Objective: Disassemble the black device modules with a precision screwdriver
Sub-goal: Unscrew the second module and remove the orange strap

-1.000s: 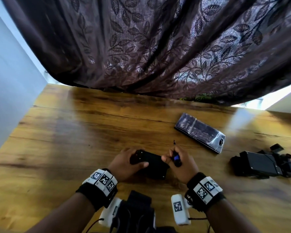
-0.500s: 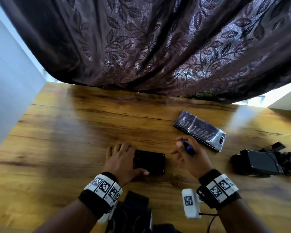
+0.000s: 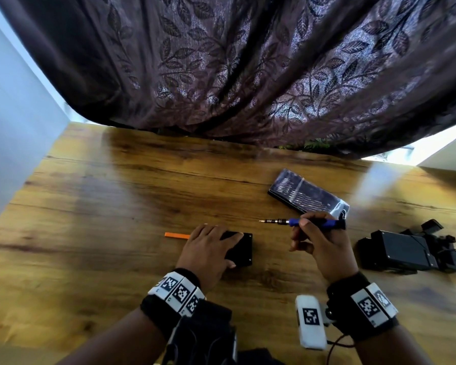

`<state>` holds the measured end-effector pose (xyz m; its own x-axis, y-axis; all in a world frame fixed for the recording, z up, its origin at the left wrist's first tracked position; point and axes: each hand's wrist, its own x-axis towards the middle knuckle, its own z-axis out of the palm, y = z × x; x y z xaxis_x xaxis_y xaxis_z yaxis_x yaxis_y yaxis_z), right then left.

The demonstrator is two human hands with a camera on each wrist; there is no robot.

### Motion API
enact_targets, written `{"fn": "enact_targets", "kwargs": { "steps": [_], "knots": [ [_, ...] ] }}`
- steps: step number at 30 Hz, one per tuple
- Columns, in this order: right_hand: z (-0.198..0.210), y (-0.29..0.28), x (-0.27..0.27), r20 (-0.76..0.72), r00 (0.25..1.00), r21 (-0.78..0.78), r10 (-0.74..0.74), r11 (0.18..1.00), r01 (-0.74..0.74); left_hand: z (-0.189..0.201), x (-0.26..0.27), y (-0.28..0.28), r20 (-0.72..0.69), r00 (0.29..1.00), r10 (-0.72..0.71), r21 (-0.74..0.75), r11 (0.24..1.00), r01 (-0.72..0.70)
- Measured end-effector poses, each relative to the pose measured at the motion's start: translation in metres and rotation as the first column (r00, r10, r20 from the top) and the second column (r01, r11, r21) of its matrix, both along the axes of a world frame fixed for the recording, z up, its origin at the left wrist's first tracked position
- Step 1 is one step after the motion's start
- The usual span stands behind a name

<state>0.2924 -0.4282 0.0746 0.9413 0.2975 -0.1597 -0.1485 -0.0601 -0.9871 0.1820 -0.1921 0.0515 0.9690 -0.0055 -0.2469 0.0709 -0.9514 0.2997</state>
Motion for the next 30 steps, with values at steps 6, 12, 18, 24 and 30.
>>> {"fn": "enact_targets", "kwargs": {
  "steps": [6, 12, 18, 24, 30],
  "knots": [
    [-0.006, 0.005, -0.004, 0.011, 1.000, -0.085, -0.006, 0.996, 0.007, -0.005, 0.002, -0.006, -0.002, 0.999, -0.042, 0.140, 0.989, 0.042],
    [-0.014, 0.011, -0.001, -0.011, 1.000, -0.112, 0.003, 0.994, -0.004, -0.006, 0.003, -0.009, -0.028, 0.998, -0.055, 0.204, 0.977, 0.059],
    [-0.015, 0.012, 0.000, 0.016, 0.999, -0.160, 0.035, 0.987, -0.032, -0.005, 0.001, -0.010, -0.015, 0.999, -0.038, 0.199, 0.979, 0.040],
    [-0.017, 0.012, 0.001, 0.011, 1.000, -0.167, 0.021, 0.986, -0.019, -0.002, 0.001, -0.011, -0.018, 0.999, -0.028, 0.193, 0.981, 0.031],
    [-0.017, 0.012, 0.002, 0.033, 0.998, -0.194, 0.044, 0.980, -0.037, -0.003, 0.001, -0.011, -0.023, 0.999, -0.022, 0.181, 0.983, 0.026]
  ]
}}
